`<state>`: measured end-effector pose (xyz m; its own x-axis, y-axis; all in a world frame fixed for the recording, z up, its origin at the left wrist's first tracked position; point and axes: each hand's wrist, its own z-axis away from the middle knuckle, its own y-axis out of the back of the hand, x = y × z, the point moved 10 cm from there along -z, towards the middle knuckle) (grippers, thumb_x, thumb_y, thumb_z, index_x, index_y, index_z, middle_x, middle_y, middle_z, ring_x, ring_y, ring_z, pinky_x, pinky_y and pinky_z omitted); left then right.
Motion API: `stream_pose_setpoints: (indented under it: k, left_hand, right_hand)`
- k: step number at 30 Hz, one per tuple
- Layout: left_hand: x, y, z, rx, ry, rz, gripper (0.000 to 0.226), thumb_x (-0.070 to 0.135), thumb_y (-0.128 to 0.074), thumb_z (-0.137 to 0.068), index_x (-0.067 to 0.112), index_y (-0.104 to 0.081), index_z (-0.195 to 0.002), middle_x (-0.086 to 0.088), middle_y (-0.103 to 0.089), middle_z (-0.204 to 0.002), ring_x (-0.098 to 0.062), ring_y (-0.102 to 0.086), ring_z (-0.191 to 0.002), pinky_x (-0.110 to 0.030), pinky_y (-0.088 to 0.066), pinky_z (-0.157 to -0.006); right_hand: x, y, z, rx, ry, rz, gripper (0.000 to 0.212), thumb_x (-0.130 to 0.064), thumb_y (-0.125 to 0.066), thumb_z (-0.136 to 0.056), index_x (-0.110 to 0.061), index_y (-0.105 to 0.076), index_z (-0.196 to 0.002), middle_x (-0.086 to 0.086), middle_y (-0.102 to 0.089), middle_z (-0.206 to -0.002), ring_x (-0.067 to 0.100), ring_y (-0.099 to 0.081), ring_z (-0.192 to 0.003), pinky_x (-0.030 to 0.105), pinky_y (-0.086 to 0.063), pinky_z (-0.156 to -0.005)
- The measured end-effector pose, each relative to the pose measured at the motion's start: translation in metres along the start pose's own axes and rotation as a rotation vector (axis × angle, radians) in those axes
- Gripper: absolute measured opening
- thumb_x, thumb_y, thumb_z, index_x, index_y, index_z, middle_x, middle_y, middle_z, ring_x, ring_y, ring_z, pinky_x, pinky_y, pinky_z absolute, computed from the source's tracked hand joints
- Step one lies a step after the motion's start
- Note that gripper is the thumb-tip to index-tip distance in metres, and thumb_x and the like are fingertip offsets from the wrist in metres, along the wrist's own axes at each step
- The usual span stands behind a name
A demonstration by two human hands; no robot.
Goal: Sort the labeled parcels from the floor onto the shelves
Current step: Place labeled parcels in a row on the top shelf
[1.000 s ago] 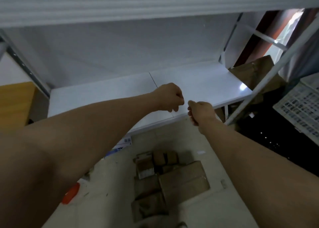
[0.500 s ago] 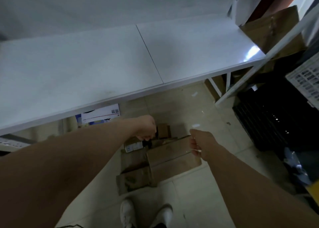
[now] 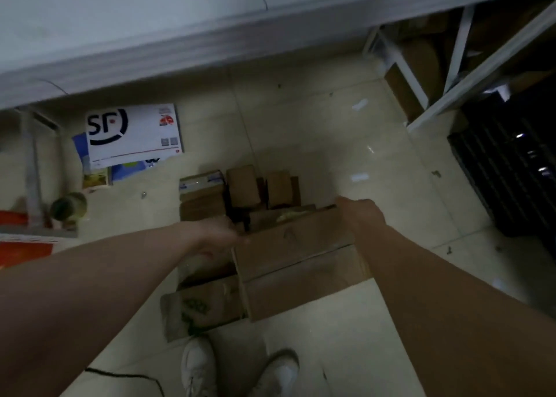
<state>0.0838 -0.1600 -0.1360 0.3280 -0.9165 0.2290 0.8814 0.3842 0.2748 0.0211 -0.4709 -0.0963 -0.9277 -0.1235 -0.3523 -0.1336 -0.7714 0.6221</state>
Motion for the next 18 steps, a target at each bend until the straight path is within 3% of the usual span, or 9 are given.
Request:
stream_pose_setpoints:
  k: [2, 5, 8, 11, 15, 18]
  left_hand:
    - [-0.004, -0.011, -0.025, -0.006, 0.03, -0.03, 0.067, 0.039, -0.062, -0.093, 0.025, -0.032, -0.15, -0.004, -0.039, -0.148, -0.022, -0.049, -0.119, -0.029, -0.049, -0.073]
    - [-0.005, -0.023, -0.055, -0.018, 0.026, -0.057, 0.085, 0.041, -0.069, -0.087, 0.032, -0.017, -0.155, 0.002, -0.021, -0.159, -0.021, -0.045, -0.121, -0.029, -0.05, -0.072]
    - [-0.011, -0.032, -0.079, -0.035, 0.036, -0.013, 0.098, 0.036, -0.077, -0.081, 0.036, -0.013, -0.155, 0.0, -0.024, -0.158, -0.019, -0.045, -0.112, -0.033, -0.056, -0.08]
    - [-0.011, -0.047, -0.096, -0.119, 0.048, 0.103, 0.114, 0.03, -0.088, -0.071, 0.036, -0.01, -0.155, -0.001, -0.026, -0.158, -0.026, -0.046, -0.126, -0.039, -0.055, -0.091]
    - [-0.011, -0.058, -0.106, -0.198, 0.052, 0.154, 0.116, 0.017, -0.093, -0.063, 0.038, -0.021, -0.151, -0.004, -0.039, -0.15, -0.03, -0.052, -0.122, -0.04, -0.057, -0.087]
    - [-0.015, -0.061, -0.105, -0.263, 0.063, 0.155, 0.085, 0.014, -0.094, -0.059, 0.018, -0.049, -0.131, -0.005, -0.064, -0.125, -0.025, -0.064, -0.107, -0.035, -0.058, -0.082]
  right_hand:
    - [0.01, -0.011, -0.026, 0.013, -0.033, 0.048, 0.064, -0.05, -0.057, -0.088, -0.008, -0.049, -0.136, 0.018, -0.056, -0.13, 0.036, -0.055, -0.116, 0.041, -0.047, -0.1]
    - [0.018, -0.032, -0.057, 0.002, -0.022, 0.122, 0.061, -0.05, -0.058, -0.085, -0.011, -0.053, -0.131, 0.015, -0.055, -0.13, 0.035, -0.053, -0.119, 0.035, -0.043, -0.099]
    - [0.025, -0.043, -0.078, 0.081, -0.012, 0.168, 0.052, -0.044, -0.059, -0.09, -0.011, -0.052, -0.129, 0.012, -0.05, -0.134, 0.035, -0.047, -0.125, 0.035, -0.037, -0.097]
    - [0.033, -0.042, -0.093, 0.156, -0.018, 0.177, 0.05, -0.042, -0.06, -0.086, -0.012, -0.053, -0.126, 0.01, -0.048, -0.131, 0.035, -0.042, -0.123, 0.035, -0.029, -0.088]
    - [0.049, -0.046, -0.107, 0.139, -0.1, 0.074, 0.088, -0.054, -0.069, -0.078, -0.012, -0.028, -0.145, 0.014, -0.039, -0.142, 0.035, -0.041, -0.129, 0.045, -0.036, -0.102]
    - [0.052, -0.037, -0.106, 0.189, -0.103, 0.088, 0.089, -0.059, -0.063, -0.082, -0.012, -0.027, -0.148, 0.016, -0.036, -0.146, 0.035, -0.036, -0.133, 0.044, -0.03, -0.108]
